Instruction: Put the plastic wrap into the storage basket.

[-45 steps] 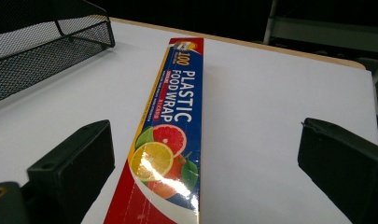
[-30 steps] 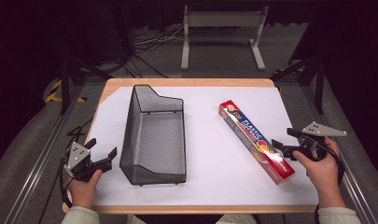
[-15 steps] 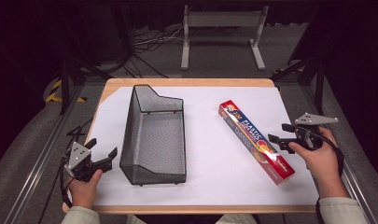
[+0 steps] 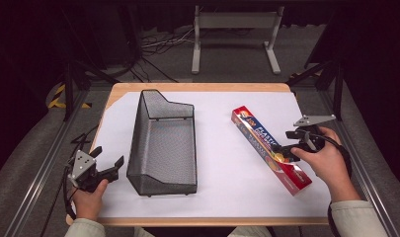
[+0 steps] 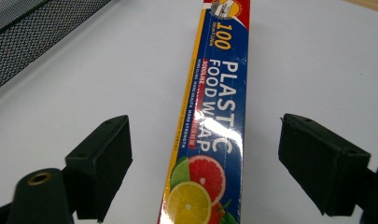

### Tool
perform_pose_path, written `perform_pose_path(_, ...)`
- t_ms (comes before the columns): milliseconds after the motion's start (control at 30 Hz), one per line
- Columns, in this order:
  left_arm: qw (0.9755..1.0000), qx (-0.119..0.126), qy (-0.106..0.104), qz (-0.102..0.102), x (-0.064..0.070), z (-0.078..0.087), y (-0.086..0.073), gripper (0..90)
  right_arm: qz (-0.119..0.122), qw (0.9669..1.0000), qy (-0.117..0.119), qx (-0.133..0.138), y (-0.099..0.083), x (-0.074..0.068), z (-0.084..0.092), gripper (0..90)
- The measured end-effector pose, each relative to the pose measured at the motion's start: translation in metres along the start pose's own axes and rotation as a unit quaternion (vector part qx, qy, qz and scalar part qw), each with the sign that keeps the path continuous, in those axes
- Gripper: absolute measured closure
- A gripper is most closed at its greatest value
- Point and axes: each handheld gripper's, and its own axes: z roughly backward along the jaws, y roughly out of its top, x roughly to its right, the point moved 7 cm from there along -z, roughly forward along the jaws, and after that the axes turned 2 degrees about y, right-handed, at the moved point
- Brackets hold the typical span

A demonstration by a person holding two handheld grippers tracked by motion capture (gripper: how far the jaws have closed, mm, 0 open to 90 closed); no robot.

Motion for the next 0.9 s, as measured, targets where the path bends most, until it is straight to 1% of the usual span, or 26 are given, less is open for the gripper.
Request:
perform_pose_path(100,1.0,0.0,0.0,0.0,0.0,0.0,0.0,16.2,-0.004,0.9999,0.002,-0.013,0.004,-0.002,-0.004,15.7)
perform_pose_path(133,1.0,0.0,0.0,0.0,0.0,0.0,0.0,16.2,-0.007,0.9997,0.002,-0.023,0.004,-0.003,-0.006,15.5)
perform_pose_path(233,1.0,-0.001,0.0,0.001,0.0,0.0,0.0,16.2,-0.013,0.9991,0.002,-0.041,0.004,-0.004,-0.01,15.0)
perform_pose_path(300,1.0,-0.002,0.0,0.0,0.0,0.0,-0.001,16.2,-0.015,0.998,0.002,-0.062,0.003,-0.004,-0.016,13.8)
perform_pose_path(367,1.0,-0.003,0.0,0.001,-0.001,-0.001,-0.001,16.2,-0.016,0.9971,0.003,-0.074,0.002,-0.004,-0.02,12.7)
perform_pose_path(400,1.0,-0.003,0.0,0.001,-0.001,-0.001,-0.001,16.2,-0.016,0.9971,0.003,-0.074,0.002,-0.004,-0.02,12.7)
perform_pose_path(500,1.0,-0.004,-0.003,0.001,0.0,-0.001,-0.001,16.2,-0.026,0.9948,0.005,-0.098,-0.002,-0.003,-0.03,12.7)
perform_pose_path(600,1.0,-0.004,-0.004,0.0,0.0,-0.001,-0.001,16.1,-0.023,0.9929,-0.004,-0.117,-0.003,-0.001,-0.038,12.6)
perform_pose_path(700,1.0,-0.005,-0.004,-0.001,0.0,-0.001,-0.001,16.1,-0.022,0.9922,-0.007,-0.122,-0.004,0.0,-0.043,12.6)
perform_pose_path(833,1.0,-0.004,-0.004,0.0,0.0,-0.001,-0.001,16.1,-0.023,0.991,-0.021,-0.13,-0.006,0.003,-0.051,14.5)
perform_pose_path(900,1.0,-0.005,-0.004,-0.001,0.0,-0.001,-0.001,16.1,-0.025,0.9902,-0.025,-0.135,-0.008,0.003,-0.055,15.1)
